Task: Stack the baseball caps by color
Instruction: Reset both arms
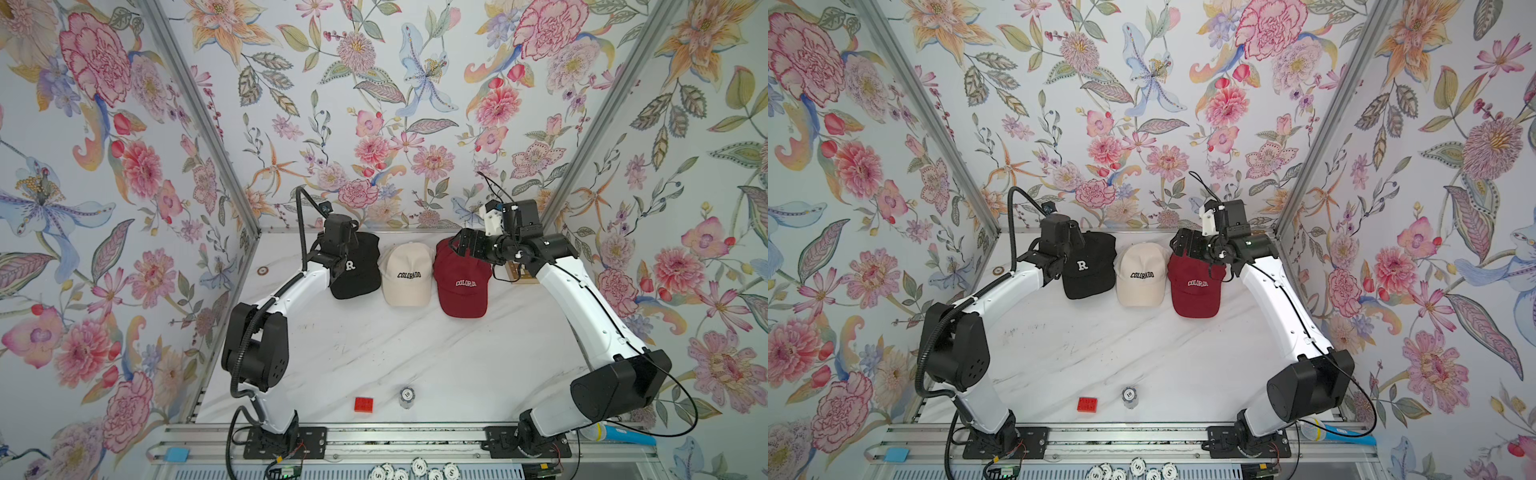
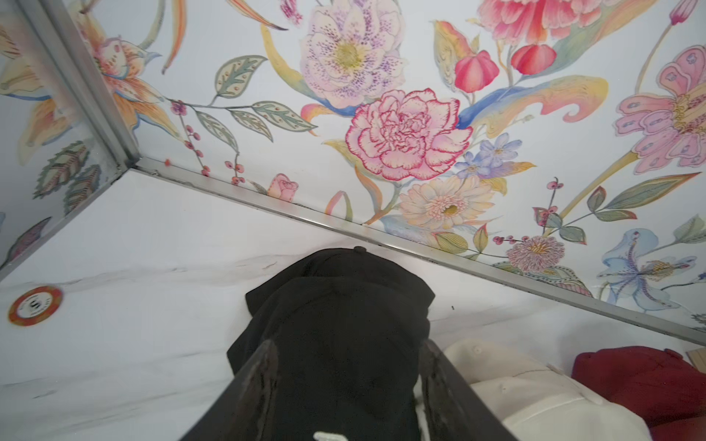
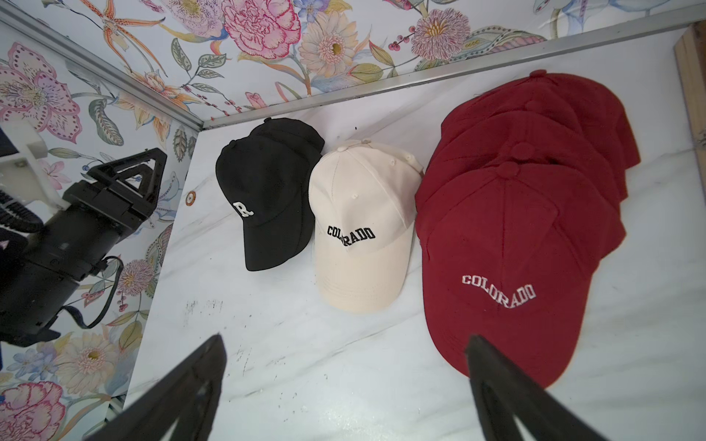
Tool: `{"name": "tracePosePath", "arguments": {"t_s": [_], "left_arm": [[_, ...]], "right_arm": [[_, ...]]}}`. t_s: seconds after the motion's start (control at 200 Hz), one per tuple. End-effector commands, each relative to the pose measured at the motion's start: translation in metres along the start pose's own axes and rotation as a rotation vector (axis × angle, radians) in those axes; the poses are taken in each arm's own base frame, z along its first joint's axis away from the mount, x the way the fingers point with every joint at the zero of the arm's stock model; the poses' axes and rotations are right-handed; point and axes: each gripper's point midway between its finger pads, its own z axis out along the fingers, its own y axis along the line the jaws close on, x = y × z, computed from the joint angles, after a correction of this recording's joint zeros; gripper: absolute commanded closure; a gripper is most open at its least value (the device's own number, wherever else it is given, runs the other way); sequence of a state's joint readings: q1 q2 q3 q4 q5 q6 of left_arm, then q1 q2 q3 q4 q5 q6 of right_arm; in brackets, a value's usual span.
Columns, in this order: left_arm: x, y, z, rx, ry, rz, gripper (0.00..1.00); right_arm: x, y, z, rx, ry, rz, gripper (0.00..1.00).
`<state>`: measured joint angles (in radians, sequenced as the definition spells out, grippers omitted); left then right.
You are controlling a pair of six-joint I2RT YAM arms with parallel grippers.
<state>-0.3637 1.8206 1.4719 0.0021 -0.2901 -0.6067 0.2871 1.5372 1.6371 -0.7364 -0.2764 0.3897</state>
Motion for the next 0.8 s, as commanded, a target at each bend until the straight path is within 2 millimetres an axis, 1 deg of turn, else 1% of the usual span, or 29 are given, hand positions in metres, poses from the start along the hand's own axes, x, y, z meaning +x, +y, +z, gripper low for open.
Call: {"name": "tracePosePath", "arguments": {"t_s": [0.0,0.085,0.14,0.19,0.245,0.255,0.315,0.33,0.345,0.365,0.46,0.49,0.51,0.53,0.555,0.595,0.621,0.646,0.711,0.721,0.796], "left_arm": [[0.005,-0.022,0.011,0.033,0.024,0.056,0.4],[0.002,-0.026,0.011,0.045,0.003,0.078,0.37],[-0.004,-0.023,0.007,0.036,-0.025,0.103,0.3],[-0.011,-0.017,0.001,0.016,-0.053,0.139,0.18],[-0.021,-0.005,-0.008,-0.025,-0.088,0.174,0.02],[-0.022,-0.002,-0.01,-0.031,-0.093,0.181,0.01],[-0.031,0.014,-0.022,-0.064,-0.13,0.21,0.0],[-0.03,0.019,-0.023,-0.072,-0.131,0.219,0.0],[-0.034,0.024,-0.028,-0.08,-0.143,0.223,0.0],[-0.034,0.031,-0.032,-0.098,-0.149,0.231,0.0],[-0.029,0.071,-0.051,-0.206,-0.173,0.283,0.0],[-0.02,0.084,-0.053,-0.24,-0.164,0.314,0.0],[-0.027,0.09,-0.066,-0.258,-0.188,0.32,0.0],[-0.022,0.098,-0.071,-0.286,-0.189,0.338,0.0],[-0.022,0.107,-0.079,-0.314,-0.2,0.353,0.0],[-0.012,0.12,-0.086,-0.35,-0.192,0.385,0.0],[-0.01,0.127,-0.092,-0.365,-0.2,0.392,0.0],[-0.004,0.136,-0.097,-0.386,-0.196,0.402,0.0],[0.008,0.155,-0.107,-0.414,-0.196,0.391,0.0],[0.007,0.157,-0.11,-0.416,-0.202,0.383,0.0],[0.02,0.181,-0.122,-0.45,-0.217,0.329,0.0]], "right_arm": [[-0.004,0.004,-0.004,-0.008,-0.016,-0.019,0.01],[-0.001,-0.001,-0.007,0.005,-0.021,-0.021,0.01],[0.002,-0.004,-0.008,0.015,-0.021,-0.03,0.01],[0.003,-0.009,-0.01,0.031,-0.03,-0.035,0.01],[0.004,-0.014,-0.011,0.043,-0.049,-0.038,0.01],[0.004,-0.015,-0.012,0.044,-0.054,-0.038,0.01],[0.005,-0.027,-0.013,0.077,-0.091,-0.034,0.01],[0.005,-0.031,-0.012,0.087,-0.099,-0.033,0.01],[0.006,-0.035,-0.012,0.096,-0.111,-0.033,0.01],[0.006,-0.041,-0.013,0.111,-0.13,-0.032,0.01],[0.011,-0.066,-0.018,0.172,-0.22,-0.075,0.01],[0.012,-0.071,-0.021,0.181,-0.256,-0.105,0.01],[0.016,-0.075,-0.021,0.188,-0.267,-0.125,0.01],[0.017,-0.078,-0.023,0.191,-0.289,-0.145,0.01],[0.02,-0.08,-0.025,0.198,-0.308,-0.174,0.01],[0.023,-0.086,-0.027,0.215,-0.334,-0.214,0.01],[0.025,-0.088,-0.028,0.225,-0.353,-0.238,0.01],[0.026,-0.089,-0.029,0.233,-0.365,-0.254,0.01],[0.032,-0.102,-0.029,0.281,-0.391,-0.267,0.01],[0.032,-0.104,-0.029,0.29,-0.394,-0.266,0.01],[0.041,-0.123,-0.027,0.351,-0.404,-0.255,0.01]]}}
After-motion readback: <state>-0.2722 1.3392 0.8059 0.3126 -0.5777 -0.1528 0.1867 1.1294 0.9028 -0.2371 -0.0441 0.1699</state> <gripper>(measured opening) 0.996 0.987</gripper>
